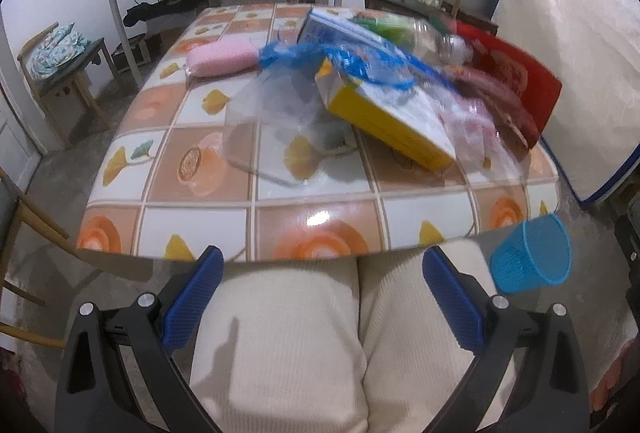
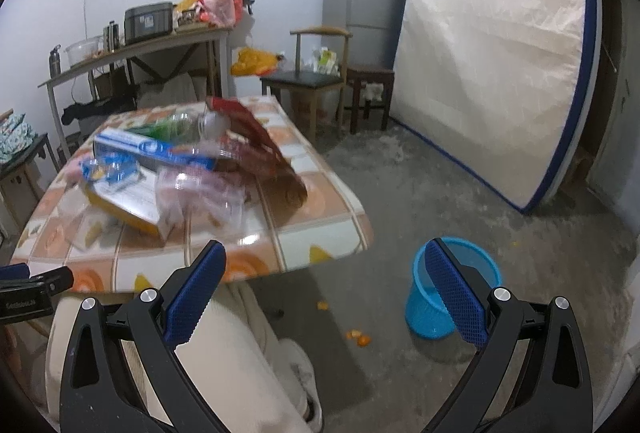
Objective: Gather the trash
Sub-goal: 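Grasp the red snack bag with the right gripper while the left gripper grasps a clear plastic bag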
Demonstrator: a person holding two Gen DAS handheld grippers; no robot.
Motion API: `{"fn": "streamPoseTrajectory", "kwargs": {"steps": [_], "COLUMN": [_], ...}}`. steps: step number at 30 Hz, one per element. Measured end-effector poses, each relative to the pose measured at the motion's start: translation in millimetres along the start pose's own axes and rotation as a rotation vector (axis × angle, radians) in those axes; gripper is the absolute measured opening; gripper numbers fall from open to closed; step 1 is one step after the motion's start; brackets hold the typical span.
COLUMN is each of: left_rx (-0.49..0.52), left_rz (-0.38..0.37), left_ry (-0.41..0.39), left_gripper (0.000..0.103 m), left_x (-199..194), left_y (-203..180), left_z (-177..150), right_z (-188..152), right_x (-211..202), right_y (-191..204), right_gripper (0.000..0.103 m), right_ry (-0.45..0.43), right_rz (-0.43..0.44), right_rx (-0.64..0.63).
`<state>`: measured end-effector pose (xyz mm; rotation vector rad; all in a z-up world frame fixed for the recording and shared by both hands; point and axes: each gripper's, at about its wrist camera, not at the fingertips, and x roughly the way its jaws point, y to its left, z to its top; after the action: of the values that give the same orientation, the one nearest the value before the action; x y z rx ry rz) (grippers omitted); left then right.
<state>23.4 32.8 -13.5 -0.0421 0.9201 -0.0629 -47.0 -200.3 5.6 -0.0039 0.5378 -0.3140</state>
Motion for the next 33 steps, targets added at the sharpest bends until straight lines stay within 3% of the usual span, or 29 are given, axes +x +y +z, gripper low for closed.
{"fn": "streamPoseTrajectory", "kwargs": {"steps": [7, 11, 15, 19, 23, 29, 31, 33], "left_rx": [-0.017, 0.018, 0.039, 0.077, 0.142, 0.171, 0.18, 0.191], "left_rz": [-0.171, -0.229, -0.301, -0.342, -0.335, -0.351, -0.351, -0.347], "left_ry": [-0.135, -0.166, -0.195, -0.225, -0.267, -0.268, -0.268, -0.273], "left_gripper": [0.098, 0.098, 0.098, 0.098, 0.098, 0.098, 0.098, 0.098], "left_x": [-4, -1, 2, 5, 8, 16, 17, 18], "left_y": [14, 11, 3, -9, -26, -32, -33, -33], "left_z": [18, 35, 51, 61, 66, 70, 70, 68], "right_z": [27, 57, 91, 127, 149, 159, 156, 154], "right_x": [18, 35, 65, 115, 145, 191, 203, 213], "right_y": [-11, -11, -5, 11, 38, 76, 84, 89], "right_gripper": [0.095, 0.095, 0.095, 0.095, 0.081, 0.064, 0.049, 0.026], "right_ry": [-0.111, -0.145, -0.102, 0.045, 0.157, 0.31, 0.362, 0.402], "right_rz": [0.086, 0.13, 0.259, 0.398, 0.467, 0.467, 0.457, 0.45], "right_rx": [0.0, -0.042, -0.077, -0.108, -0.184, -0.339, -0.372, -0.393]}}
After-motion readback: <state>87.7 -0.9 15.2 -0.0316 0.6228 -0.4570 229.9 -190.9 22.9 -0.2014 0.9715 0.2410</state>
